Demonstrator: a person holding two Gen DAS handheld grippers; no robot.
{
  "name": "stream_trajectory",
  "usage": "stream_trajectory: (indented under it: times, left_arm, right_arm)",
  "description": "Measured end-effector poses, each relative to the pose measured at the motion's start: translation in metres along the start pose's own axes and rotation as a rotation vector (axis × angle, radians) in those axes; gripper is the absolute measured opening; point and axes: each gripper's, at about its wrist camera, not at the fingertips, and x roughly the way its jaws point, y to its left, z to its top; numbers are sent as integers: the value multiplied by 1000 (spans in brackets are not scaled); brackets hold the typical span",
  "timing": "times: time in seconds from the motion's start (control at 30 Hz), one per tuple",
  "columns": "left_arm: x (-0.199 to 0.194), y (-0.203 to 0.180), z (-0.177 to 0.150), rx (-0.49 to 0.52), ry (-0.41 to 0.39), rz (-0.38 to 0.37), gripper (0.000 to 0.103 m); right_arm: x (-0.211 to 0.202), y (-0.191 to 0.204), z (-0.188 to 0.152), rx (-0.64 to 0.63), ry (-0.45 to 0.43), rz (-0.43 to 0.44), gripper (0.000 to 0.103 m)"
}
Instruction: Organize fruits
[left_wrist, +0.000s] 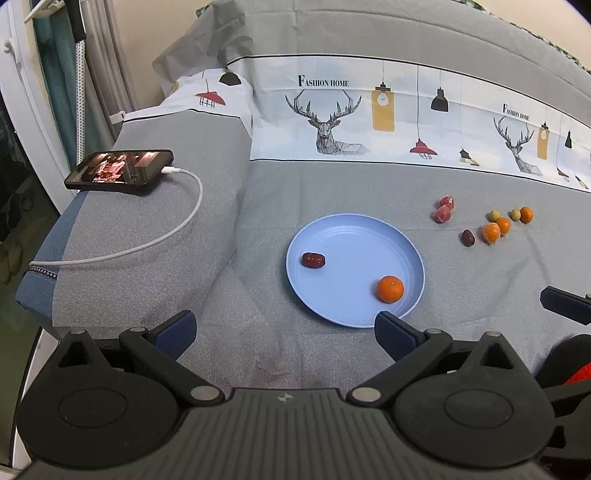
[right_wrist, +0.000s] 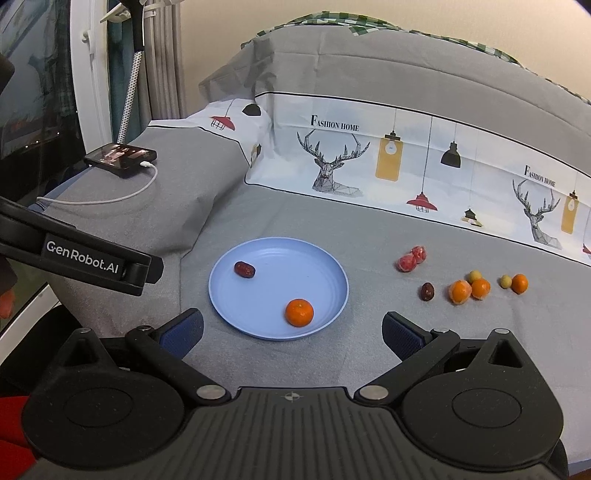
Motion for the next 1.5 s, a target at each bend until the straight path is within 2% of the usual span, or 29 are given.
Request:
stream_trajectory:
  times: [0.9,1.5]
  left_arm:
    - [21,-5,4,13,47,1,103]
    - [58,-30,43,40,62,-20,103]
  right_arm:
    - [20,-7,-5,42,42,-3,102]
    - [52,-42,-7,126,100,-58,102]
